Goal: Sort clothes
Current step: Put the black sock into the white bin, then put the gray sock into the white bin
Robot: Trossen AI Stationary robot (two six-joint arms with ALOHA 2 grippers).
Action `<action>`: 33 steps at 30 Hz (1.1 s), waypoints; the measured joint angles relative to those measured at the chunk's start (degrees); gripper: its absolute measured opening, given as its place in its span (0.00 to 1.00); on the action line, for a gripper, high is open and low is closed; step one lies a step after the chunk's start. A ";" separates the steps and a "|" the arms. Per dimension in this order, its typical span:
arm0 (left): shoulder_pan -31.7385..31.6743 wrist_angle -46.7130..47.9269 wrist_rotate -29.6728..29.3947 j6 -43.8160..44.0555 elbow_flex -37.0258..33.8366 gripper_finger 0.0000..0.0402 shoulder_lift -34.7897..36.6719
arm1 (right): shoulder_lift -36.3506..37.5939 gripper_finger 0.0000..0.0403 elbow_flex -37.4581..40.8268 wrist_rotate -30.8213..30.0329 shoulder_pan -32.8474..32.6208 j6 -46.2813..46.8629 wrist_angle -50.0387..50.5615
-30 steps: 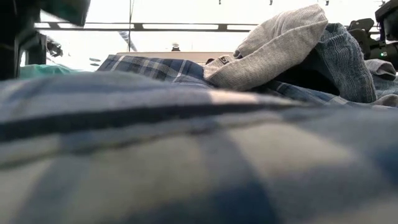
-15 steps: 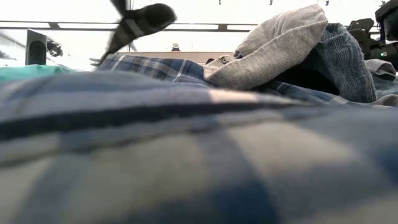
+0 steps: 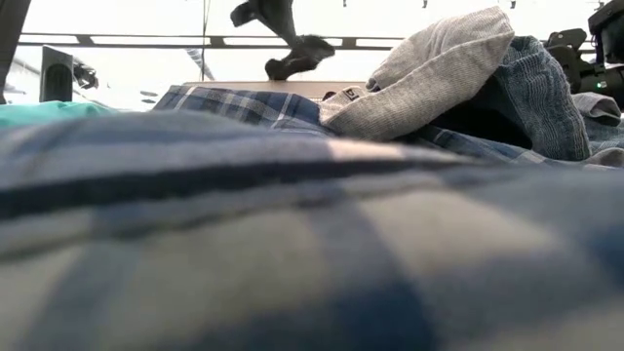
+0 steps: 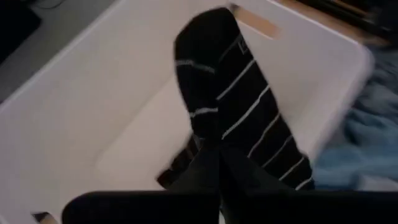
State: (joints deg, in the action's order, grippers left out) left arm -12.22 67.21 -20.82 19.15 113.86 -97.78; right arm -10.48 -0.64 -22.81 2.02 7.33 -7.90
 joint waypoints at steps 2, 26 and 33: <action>-2.66 -0.32 0.02 -0.80 -0.06 0.00 -0.41 | -0.01 0.35 -0.01 0.00 0.01 0.00 0.00; 1.56 -0.47 14.75 -11.32 -3.61 0.27 4.55 | 0.00 0.35 -0.01 0.00 0.00 0.00 -0.17; 10.20 -2.99 11.62 -8.07 -14.34 0.27 13.59 | 0.00 0.35 -0.02 0.00 0.00 0.00 -0.55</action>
State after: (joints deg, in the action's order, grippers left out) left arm -2.03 64.22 -9.20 11.07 99.52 -84.19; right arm -10.48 -0.66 -22.81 2.02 7.33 -8.45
